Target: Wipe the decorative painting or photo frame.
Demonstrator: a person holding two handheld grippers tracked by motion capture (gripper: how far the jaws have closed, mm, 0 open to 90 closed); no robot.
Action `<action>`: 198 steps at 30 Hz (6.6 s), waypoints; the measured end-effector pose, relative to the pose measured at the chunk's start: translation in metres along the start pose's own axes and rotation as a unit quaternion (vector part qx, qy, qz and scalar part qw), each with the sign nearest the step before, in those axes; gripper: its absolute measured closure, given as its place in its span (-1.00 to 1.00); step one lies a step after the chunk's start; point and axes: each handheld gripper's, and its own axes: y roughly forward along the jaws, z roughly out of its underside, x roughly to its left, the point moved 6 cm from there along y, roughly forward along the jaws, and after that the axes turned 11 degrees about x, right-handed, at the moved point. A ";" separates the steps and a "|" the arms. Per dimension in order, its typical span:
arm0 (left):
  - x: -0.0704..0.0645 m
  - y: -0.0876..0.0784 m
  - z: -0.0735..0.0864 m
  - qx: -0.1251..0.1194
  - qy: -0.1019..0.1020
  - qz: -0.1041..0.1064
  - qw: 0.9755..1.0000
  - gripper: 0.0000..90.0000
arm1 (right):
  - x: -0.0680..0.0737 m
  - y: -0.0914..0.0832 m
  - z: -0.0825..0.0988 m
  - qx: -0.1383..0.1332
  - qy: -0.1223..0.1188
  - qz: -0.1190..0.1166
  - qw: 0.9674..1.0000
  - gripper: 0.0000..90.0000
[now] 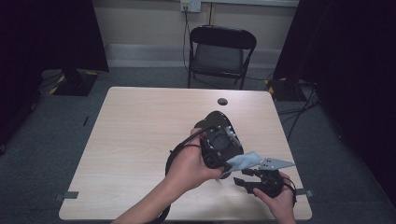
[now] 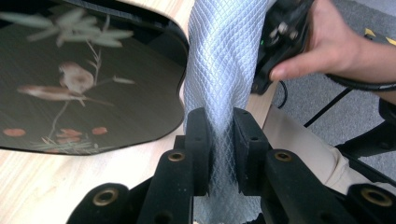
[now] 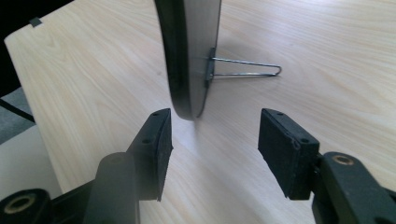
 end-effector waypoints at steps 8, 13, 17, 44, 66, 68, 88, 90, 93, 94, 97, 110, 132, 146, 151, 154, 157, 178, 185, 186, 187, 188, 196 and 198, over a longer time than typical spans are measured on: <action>0.005 -0.018 -0.015 -0.004 -0.004 -0.017 1.000 0.74 | 0.005 0.005 -0.004 0.000 -0.006 -0.001 1.000 0.00; 0.013 -0.024 -0.019 -0.005 -0.016 -0.027 1.000 0.74 | 0.007 0.007 -0.007 -0.001 -0.006 0.002 1.000 0.01; 0.020 -0.026 -0.018 -0.005 -0.024 -0.034 0.999 0.74 | 0.008 0.008 -0.009 -0.002 -0.007 0.007 1.000 0.02; 0.051 -0.028 -0.017 -0.006 -0.063 -0.069 0.996 0.73 | 0.017 0.020 -0.021 0.002 0.002 0.039 0.999 0.76; 0.090 -0.043 0.003 -0.028 -0.138 -0.105 0.985 0.74 | 0.015 0.016 -0.017 0.003 -0.004 0.024 1.000 0.77; 0.094 -0.044 0.006 -0.028 -0.149 -0.109 0.983 0.74 | 0.015 0.016 -0.017 0.003 -0.003 0.024 1.000 0.77; 0.124 -0.030 0.029 -0.033 -0.203 -0.121 0.971 0.74 | 0.014 0.015 -0.016 0.006 -0.004 0.020 1.000 0.77; 0.126 -0.028 0.031 -0.031 -0.207 -0.122 0.970 0.74 | 0.014 0.015 -0.016 0.006 -0.005 0.020 1.000 0.77; 0.128 -0.024 0.035 -0.030 -0.212 -0.121 0.969 0.75 | 0.014 0.015 -0.016 0.005 -0.005 0.020 1.000 0.77; 0.130 -0.022 0.036 -0.029 -0.215 -0.122 0.969 0.75 | 0.014 0.015 -0.016 0.005 -0.005 0.020 1.000 0.77; 0.134 -0.016 0.040 -0.026 -0.220 -0.119 0.968 0.75 | 0.014 0.015 -0.016 0.006 -0.004 0.020 1.000 0.77; 0.148 0.009 0.057 -0.020 -0.237 -0.108 0.965 0.75 | 0.014 0.015 -0.017 0.004 -0.006 0.019 1.000 0.77; 0.162 0.051 0.087 -0.008 -0.284 -0.082 0.955 0.74 | 0.013 0.015 -0.017 0.004 -0.008 0.019 1.000 0.77; 0.163 0.088 0.113 0.030 -0.298 -0.069 0.952 0.74 | 0.013 0.016 -0.018 0.005 -0.009 0.020 1.000 0.77; 0.161 0.099 0.120 0.037 -0.293 -0.068 0.953 0.75 | 0.014 0.016 -0.018 0.005 -0.008 0.020 1.000 0.77; 0.158 0.106 0.124 0.046 -0.290 -0.064 0.954 0.75 | 0.014 0.016 -0.018 0.003 -0.007 0.021 1.000 0.77; 0.156 0.112 0.128 0.050 -0.285 -0.061 0.955 0.75 | 0.014 0.017 -0.018 0.003 -0.006 0.022 1.000 0.77; 0.129 0.136 0.126 0.053 -0.257 -0.038 0.964 0.74 | 0.016 0.017 -0.016 0.000 0.002 0.027 1.000 0.77; 0.118 0.137 0.129 0.046 -0.244 -0.029 0.968 0.74 | 0.016 0.017 -0.015 -0.003 0.004 0.028 1.000 0.76; 0.118 0.137 0.129 0.048 -0.241 -0.030 0.969 0.74 | 0.016 0.017 -0.015 -0.003 0.005 0.028 1.000 0.76; 0.116 0.137 0.130 0.047 -0.241 -0.028 0.969 0.74 | 0.016 0.017 -0.015 -0.003 0.005 0.028 1.000 0.76; 0.116 0.137 0.130 0.046 -0.238 -0.026 0.970 0.74 | 0.015 0.017 -0.015 -0.002 0.004 0.028 1.000 0.76; 0.107 0.136 0.131 0.050 -0.221 -0.021 0.974 0.74 | 0.014 0.017 -0.015 -0.004 0.004 0.026 1.000 0.76; 0.107 0.135 0.132 0.048 -0.220 -0.022 0.974 0.74 | 0.014 0.017 -0.015 -0.005 0.004 0.026 1.000 0.76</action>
